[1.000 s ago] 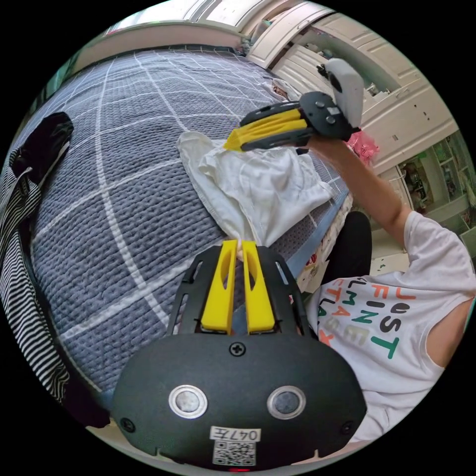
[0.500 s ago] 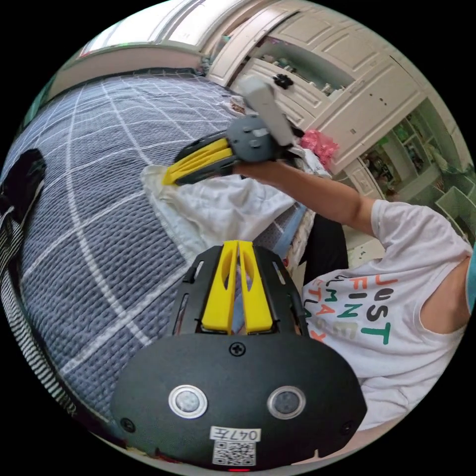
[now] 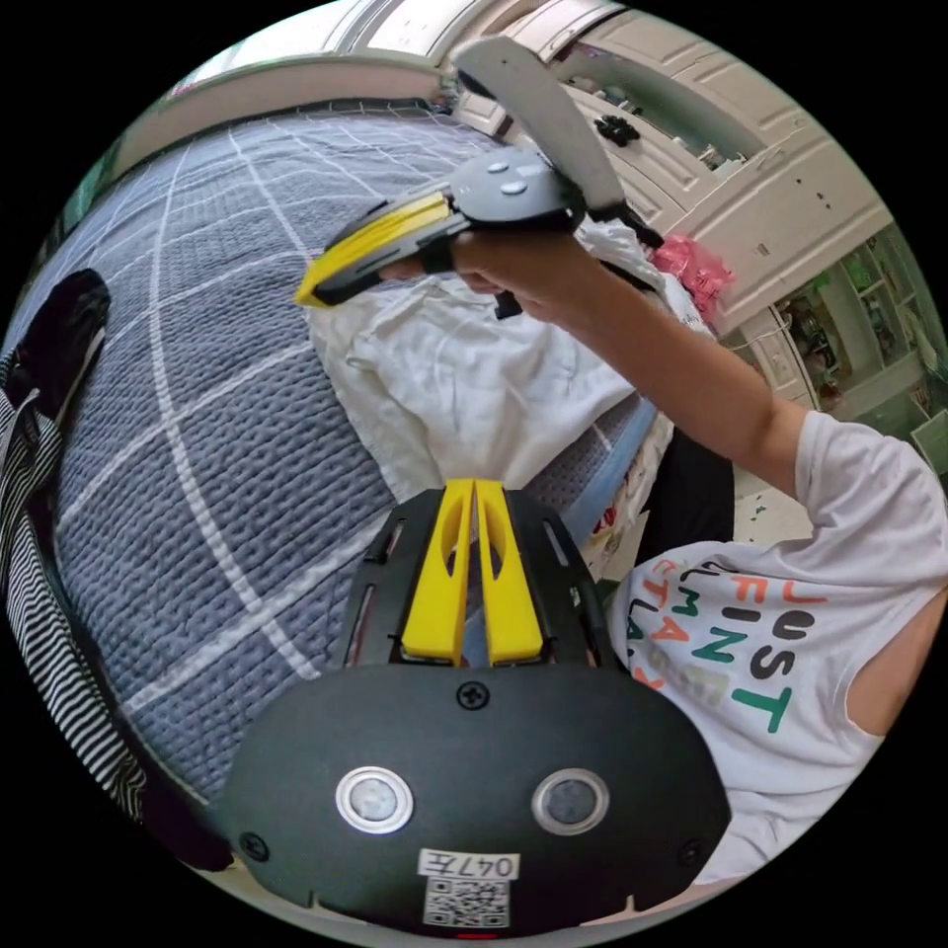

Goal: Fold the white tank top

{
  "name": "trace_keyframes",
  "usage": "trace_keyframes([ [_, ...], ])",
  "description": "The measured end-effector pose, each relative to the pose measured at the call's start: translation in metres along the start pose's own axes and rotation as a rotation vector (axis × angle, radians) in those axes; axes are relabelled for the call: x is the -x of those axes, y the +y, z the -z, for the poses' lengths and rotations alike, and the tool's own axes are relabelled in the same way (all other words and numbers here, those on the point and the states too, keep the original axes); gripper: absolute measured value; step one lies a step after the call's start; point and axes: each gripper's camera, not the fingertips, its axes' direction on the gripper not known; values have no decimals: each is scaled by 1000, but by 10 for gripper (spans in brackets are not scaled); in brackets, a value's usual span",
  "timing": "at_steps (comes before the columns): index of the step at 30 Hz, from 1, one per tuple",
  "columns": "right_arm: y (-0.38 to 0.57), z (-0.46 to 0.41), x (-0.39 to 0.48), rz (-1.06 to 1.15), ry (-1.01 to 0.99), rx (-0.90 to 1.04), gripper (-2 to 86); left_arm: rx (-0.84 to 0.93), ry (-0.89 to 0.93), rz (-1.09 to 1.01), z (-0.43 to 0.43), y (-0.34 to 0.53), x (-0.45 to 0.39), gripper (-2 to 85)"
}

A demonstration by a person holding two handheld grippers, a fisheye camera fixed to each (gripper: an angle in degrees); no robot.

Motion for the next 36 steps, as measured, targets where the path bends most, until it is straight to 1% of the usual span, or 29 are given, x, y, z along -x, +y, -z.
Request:
trace_keyframes([
  [2, 9, 1, 5, -7, 26, 24, -5, -39, 23, -11, 7, 3, 0, -10],
  [5, 24, 5, 13, -18, 71, 18, -4, -112, 141, -38, 12, 4, 1, -10],
  [6, 26, 4, 13, -20, 82, 25, -5, -122, 194, -41, 10, 2, 2, -10],
  [8, 31, -5, 11, -24, 99, 61, -5, -99, 240, -19, 2, -3, 5, -10],
  [10, 31, -15, 6, -24, 41, 92, -5, -40, 220, 21, -9, -7, 8, -10],
  [11, 32, -15, 3, -33, 13, 79, -5, -5, 178, 39, -14, -10, 8, -10],
  [13, 34, -6, 3, -24, 11, 95, -5, 25, 119, 41, -18, -12, 4, -10],
  [14, 40, 8, 7, -8, 41, 46, -5, 29, 102, 33, -18, -13, 1, -10],
  [17, 69, 49, 12, -1, 89, -43, -5, 2, 75, 27, -12, -10, -6, -10],
  [19, 96, 70, 10, -31, 136, -69, -4, -29, 61, 32, -7, -7, -8, -10],
  [21, 129, 89, 2, -102, 188, -87, -5, -55, 66, 52, -4, -4, -10, -10],
  [23, 180, 110, -12, -232, 247, -109, -5, -72, 61, 57, -2, -4, -13, -10],
  [25, 215, 118, -21, -319, 270, -86, -5, -89, 37, 54, -1, -4, -17, -10],
  [28, 251, 117, -31, -396, 198, -54, -5, -123, 42, -11, -3, -8, -31, -10],
  [30, 255, 115, -29, -368, 162, -69, -5, -179, 75, -72, -8, -14, -45, -10],
  [31, 252, 112, -25, -333, 143, -76, -5, -177, 80, -78, -11, -16, -47, -10],
  [33, 246, 102, -22, -291, 109, -47, -5, -73, 36, -35, -30, -25, -49, -10],
  [35, 241, 77, -27, -287, 87, 64, -4, 40, -55, 27, -45, -29, -46, -10],
  [36, 241, 71, -29, -280, 83, 88, -4, 34, -40, 28, -47, -29, -47, -10],
])
